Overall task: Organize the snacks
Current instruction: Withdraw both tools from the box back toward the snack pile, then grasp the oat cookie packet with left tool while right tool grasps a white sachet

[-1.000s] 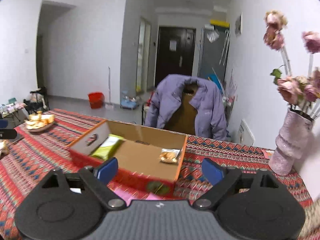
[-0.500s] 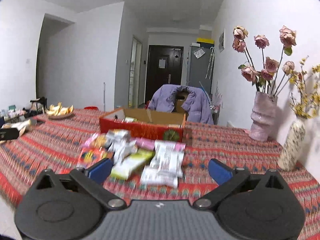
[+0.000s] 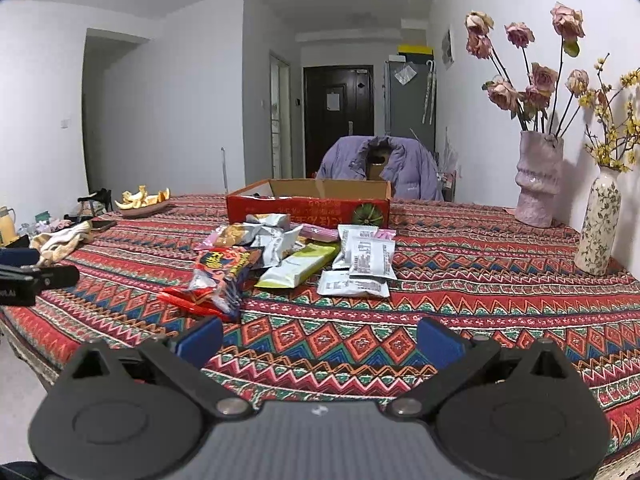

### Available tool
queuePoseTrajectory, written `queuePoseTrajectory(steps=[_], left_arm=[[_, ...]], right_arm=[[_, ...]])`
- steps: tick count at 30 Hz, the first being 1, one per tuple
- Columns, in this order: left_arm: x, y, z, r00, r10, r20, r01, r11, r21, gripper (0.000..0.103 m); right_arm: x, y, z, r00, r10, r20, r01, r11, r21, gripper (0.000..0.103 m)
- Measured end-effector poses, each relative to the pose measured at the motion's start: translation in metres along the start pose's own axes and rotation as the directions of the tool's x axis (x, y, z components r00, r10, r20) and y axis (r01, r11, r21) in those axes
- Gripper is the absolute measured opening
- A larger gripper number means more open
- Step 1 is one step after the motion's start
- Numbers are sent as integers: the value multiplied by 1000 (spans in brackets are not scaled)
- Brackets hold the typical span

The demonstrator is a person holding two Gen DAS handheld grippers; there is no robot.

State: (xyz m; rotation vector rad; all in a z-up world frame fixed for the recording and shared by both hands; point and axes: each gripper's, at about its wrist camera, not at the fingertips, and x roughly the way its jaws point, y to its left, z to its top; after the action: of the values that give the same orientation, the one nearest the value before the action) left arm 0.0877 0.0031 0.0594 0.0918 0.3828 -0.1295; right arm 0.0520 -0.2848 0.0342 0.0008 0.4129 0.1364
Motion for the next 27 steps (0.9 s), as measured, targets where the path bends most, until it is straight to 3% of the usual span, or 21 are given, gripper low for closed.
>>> queuePoseTrajectory(steps=[5,12,20,27], left_arm=[[21,2,13,999,-33,-14,32,999,-25,103],[81,-3,32,995,-63,-79,60,997,-38,102],[177,-4,64,987,-86,-137,82,996,-37,83],[260,0,78,969,-137,-207,123,989,-77,80]], right_arm=[[18,-11,10,1000,-2,-16,3,999,46,103],[64,-26,26,999,-16,-52,21,995,93,99],[141,-47,52,994,-6,-109,21,991,134,88],[220,-58,69,984,-21,-178,45,990,130,83]])
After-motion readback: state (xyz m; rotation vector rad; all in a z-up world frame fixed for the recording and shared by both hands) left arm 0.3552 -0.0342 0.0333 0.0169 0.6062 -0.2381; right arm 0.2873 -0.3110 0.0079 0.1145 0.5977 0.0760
